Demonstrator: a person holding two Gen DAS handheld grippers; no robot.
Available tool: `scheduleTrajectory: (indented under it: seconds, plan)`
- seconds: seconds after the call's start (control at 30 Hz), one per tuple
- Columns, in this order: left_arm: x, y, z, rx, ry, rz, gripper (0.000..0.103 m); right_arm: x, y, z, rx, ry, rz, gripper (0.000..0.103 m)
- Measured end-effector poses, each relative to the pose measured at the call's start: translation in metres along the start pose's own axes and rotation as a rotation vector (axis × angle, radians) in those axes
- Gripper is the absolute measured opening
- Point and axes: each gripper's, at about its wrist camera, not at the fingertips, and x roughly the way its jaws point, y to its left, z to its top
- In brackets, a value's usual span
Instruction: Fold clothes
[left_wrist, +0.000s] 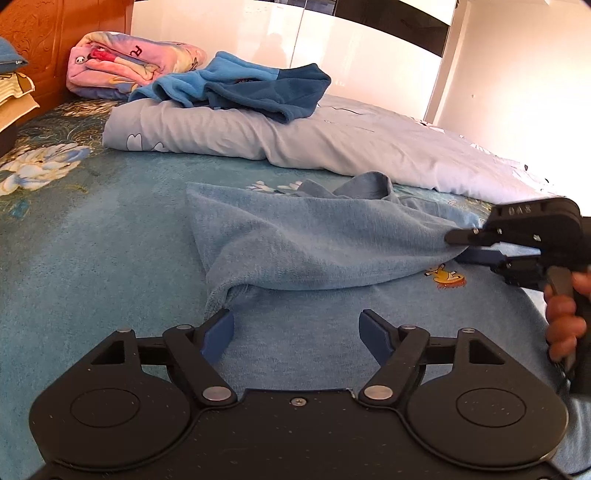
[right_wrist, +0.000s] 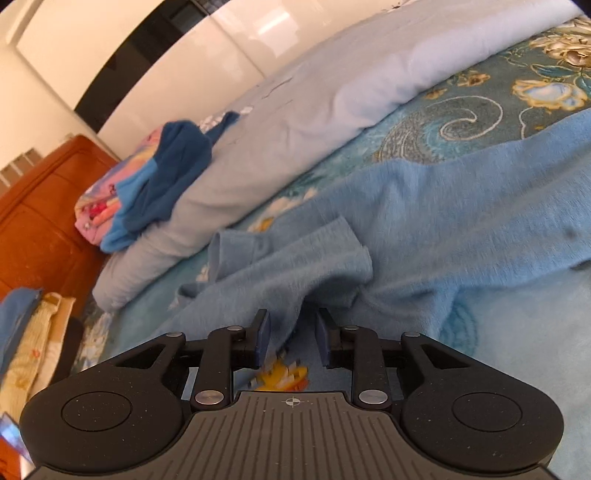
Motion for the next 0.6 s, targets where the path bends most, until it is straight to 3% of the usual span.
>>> scheduleTrajectory:
  seconds: [0.17, 0.2, 0.23, 0.5, 0.6]
  plan:
    - [0.001, -0.001, -0.002, 0.009, -0.002, 0.003, 0.074, 0.01, -0.012, 0.018, 0.177, 0.004, 0.008, 0.025]
    - [0.001, -0.001, -0.002, 0.012, -0.003, 0.003, 0.074, 0.01, -0.013, 0.02, 0.197, 0.001, 0.022, 0.021]
    - [0.001, -0.001, -0.002, 0.012, -0.004, 0.002, 0.074, 0.009, -0.012, 0.022, 0.204, -0.006, 0.043, 0.003]
    - [0.002, -0.004, -0.004, 0.043, -0.001, -0.008, 0.076, -0.027, 0.0, 0.018, 0.018, -0.151, -0.007, 0.002]
    - [-0.001, -0.002, -0.003, 0.034, 0.006, -0.015, 0.076, -0.011, -0.012, 0.013, 0.036, -0.053, -0.092, 0.002]
